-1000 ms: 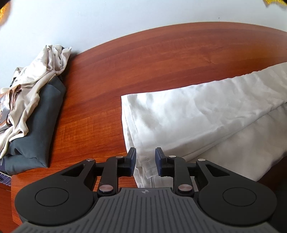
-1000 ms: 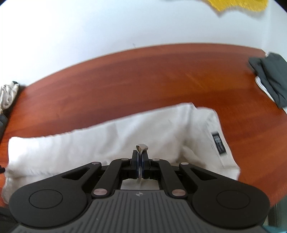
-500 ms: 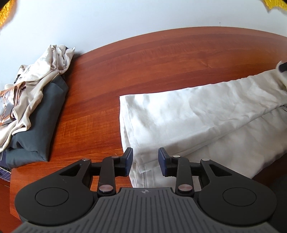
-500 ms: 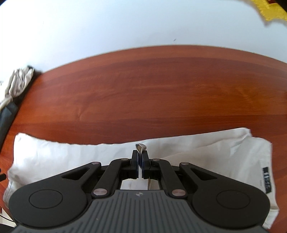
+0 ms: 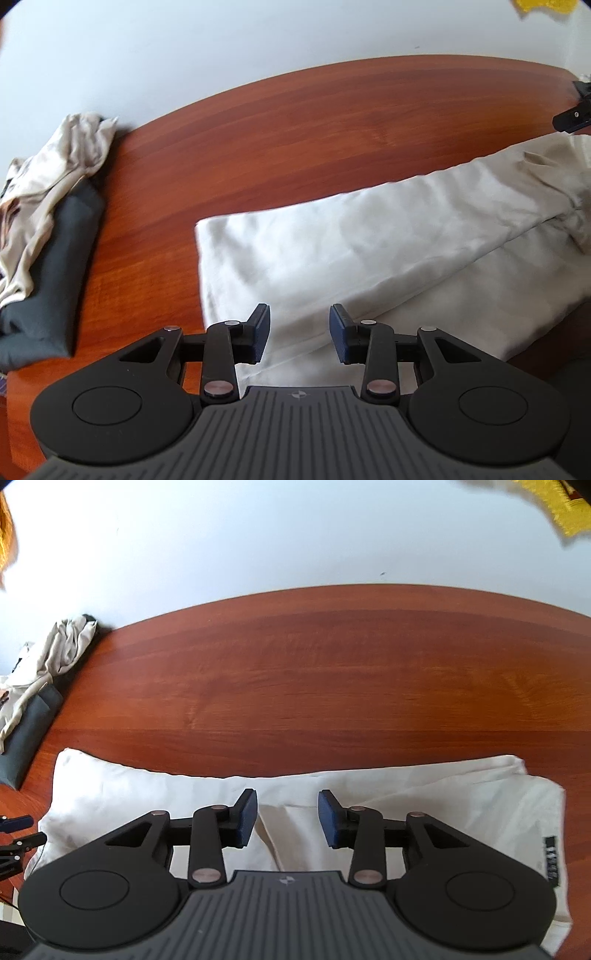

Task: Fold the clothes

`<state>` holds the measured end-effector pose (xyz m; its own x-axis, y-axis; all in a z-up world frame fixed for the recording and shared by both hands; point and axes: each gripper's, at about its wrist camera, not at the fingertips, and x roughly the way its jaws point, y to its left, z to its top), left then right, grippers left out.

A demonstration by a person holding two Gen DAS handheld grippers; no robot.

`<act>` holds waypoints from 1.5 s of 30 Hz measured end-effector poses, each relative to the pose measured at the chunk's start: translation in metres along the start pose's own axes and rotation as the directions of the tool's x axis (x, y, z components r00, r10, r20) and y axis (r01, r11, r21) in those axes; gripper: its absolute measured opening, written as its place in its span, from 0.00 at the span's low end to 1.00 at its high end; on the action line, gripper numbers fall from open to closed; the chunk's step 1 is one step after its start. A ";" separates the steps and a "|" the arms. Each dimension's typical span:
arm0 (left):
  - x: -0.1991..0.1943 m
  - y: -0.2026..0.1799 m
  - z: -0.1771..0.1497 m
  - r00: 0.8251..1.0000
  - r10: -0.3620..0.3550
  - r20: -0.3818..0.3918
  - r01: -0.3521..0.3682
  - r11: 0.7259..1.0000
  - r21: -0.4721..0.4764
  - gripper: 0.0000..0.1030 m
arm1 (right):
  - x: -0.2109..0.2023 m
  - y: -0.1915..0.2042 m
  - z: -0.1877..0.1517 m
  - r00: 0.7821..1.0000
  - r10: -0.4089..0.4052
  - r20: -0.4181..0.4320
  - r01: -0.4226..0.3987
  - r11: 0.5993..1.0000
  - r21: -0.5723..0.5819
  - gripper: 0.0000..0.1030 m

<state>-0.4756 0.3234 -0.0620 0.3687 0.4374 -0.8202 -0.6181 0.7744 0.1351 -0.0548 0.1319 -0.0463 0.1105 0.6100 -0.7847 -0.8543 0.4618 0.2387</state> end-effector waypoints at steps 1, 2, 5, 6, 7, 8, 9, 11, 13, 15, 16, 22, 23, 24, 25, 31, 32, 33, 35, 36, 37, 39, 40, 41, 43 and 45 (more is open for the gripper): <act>0.000 -0.005 0.004 1.000 -0.014 0.005 0.014 1.000 0.011 0.38 | -0.006 -0.004 -0.002 1.000 -0.015 -0.002 0.015 1.000 -0.002 0.41; 0.000 -0.010 0.008 1.000 -0.028 0.010 0.028 0.999 0.022 0.38 | -0.009 -0.005 -0.002 1.000 -0.020 -0.004 0.020 1.000 -0.003 0.41; 0.001 -0.026 0.018 0.998 -0.060 0.024 0.059 0.997 0.044 0.38 | -0.018 -0.016 -0.004 0.999 -0.048 -0.021 0.047 0.999 -0.014 0.41; 0.001 -0.031 0.021 0.997 -0.067 0.028 0.066 0.997 0.045 0.38 | -0.021 -0.021 -0.005 0.998 -0.053 -0.031 0.053 0.998 -0.022 0.41; 0.001 -0.035 0.023 0.997 -0.074 0.031 0.073 0.996 0.046 0.38 | -0.024 -0.027 -0.005 0.997 -0.059 -0.039 0.058 0.998 -0.030 0.41; 0.002 -0.040 0.025 0.996 -0.078 0.033 0.076 0.996 0.045 0.38 | -0.025 -0.031 -0.005 0.997 -0.064 -0.045 0.063 0.997 -0.040 0.41; 0.002 -0.045 0.027 0.996 -0.081 0.035 0.080 0.996 0.045 0.38 | -0.027 -0.036 -0.005 0.996 -0.067 -0.052 0.065 0.997 -0.049 0.41; 0.002 -0.060 0.033 0.995 -0.094 0.034 0.093 0.995 0.037 0.38 | -0.028 -0.045 -0.005 0.996 -0.066 -0.064 0.062 0.996 -0.065 0.41; 0.001 -0.073 0.038 0.993 -0.110 0.032 0.109 0.994 0.032 0.38 | -0.028 -0.056 -0.003 0.995 -0.065 -0.075 0.058 0.994 -0.088 0.41; 0.000 -0.087 0.041 0.991 -0.130 0.031 0.129 0.991 0.030 0.38 | -0.024 -0.060 -0.002 0.995 -0.065 -0.081 0.056 0.993 -0.105 0.41; -0.001 -0.096 0.043 0.990 -0.139 0.029 0.138 0.990 0.026 0.38 | -0.023 -0.065 -0.001 0.994 -0.064 -0.087 0.054 0.992 -0.115 0.41; -0.006 -0.152 0.051 0.985 -0.173 0.016 0.173 0.985 -0.012 0.38 | -0.017 -0.099 0.010 0.993 -0.034 -0.117 0.012 0.984 -0.180 0.41; -0.007 -0.165 0.052 0.985 -0.174 0.011 0.175 0.984 -0.021 0.38 | -0.015 -0.104 0.012 0.992 -0.023 -0.122 -0.001 0.981 -0.195 0.41; -0.007 -0.170 0.052 0.984 -0.175 0.010 0.176 0.984 -0.024 0.38 | -0.014 -0.110 0.015 0.992 -0.012 -0.127 -0.015 0.978 -0.210 0.41; -0.008 -0.183 0.053 0.984 -0.178 0.004 0.178 0.983 -0.037 0.38 | -0.012 -0.113 0.017 0.991 -0.004 -0.130 -0.025 0.975 -0.219 0.41; -0.004 -0.231 0.058 0.983 -0.185 -0.002 0.184 0.979 -0.084 0.38 | 0.000 -0.130 0.027 0.985 0.053 -0.162 -0.101 0.948 -0.303 0.42; -0.003 -0.240 0.059 0.983 -0.185 -0.003 0.184 0.979 -0.091 0.38 | 0.003 -0.132 0.028 0.983 0.063 -0.170 -0.116 0.939 -0.323 0.42; -0.001 -0.246 0.060 0.983 -0.184 -0.004 0.183 0.978 -0.097 0.38 | 0.007 -0.135 0.029 0.981 0.073 -0.179 -0.132 0.930 -0.342 0.42; 0.002 -0.259 0.063 0.983 -0.182 -0.005 0.180 0.978 -0.109 0.38 | 0.013 -0.137 0.031 0.977 0.088 -0.195 -0.157 0.913 -0.377 0.42; 0.004 -0.266 0.064 0.984 -0.181 -0.005 0.179 0.977 -0.116 0.38 | 0.015 -0.137 0.032 0.975 0.091 -0.201 -0.165 0.906 -0.390 0.42; 0.007 -0.271 0.066 0.984 -0.180 -0.007 0.178 0.977 -0.121 0.38 | 0.017 -0.137 0.033 0.974 0.094 -0.206 -0.172 0.899 -0.403 0.42; 0.011 -0.281 0.069 0.983 -0.182 -0.013 0.179 0.975 -0.130 0.38 | 0.023 -0.136 0.035 0.971 0.097 -0.217 -0.185 0.884 -0.430 0.42; 0.014 -0.284 0.070 0.984 -0.178 -0.017 0.175 0.976 -0.130 0.38 | 0.027 -0.136 0.037 0.970 0.098 -0.223 -0.192 0.872 -0.451 0.43; 0.017 -0.287 0.072 0.984 -0.174 -0.021 0.170 0.977 -0.130 0.38 | 0.032 -0.135 0.038 0.968 0.099 -0.229 -0.199 0.861 -0.469 0.45; 0.022 -0.294 0.075 0.986 -0.166 -0.030 0.161 0.979 -0.129 0.38 | 0.039 -0.133 0.040 0.966 0.102 -0.239 -0.210 0.848 -0.486 0.46; 0.026 -0.296 0.077 0.986 -0.160 -0.037 0.154 0.979 -0.130 0.38 | 0.045 -0.131 0.041 0.963 0.105 -0.249 -0.219 0.840 -0.496 0.46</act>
<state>-0.2294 0.1407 -0.0805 0.4368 0.2907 -0.8513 -0.6391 0.7662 -0.0662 0.0835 0.1252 -0.0892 -0.1093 0.4757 -0.8728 -0.9939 -0.0650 0.0891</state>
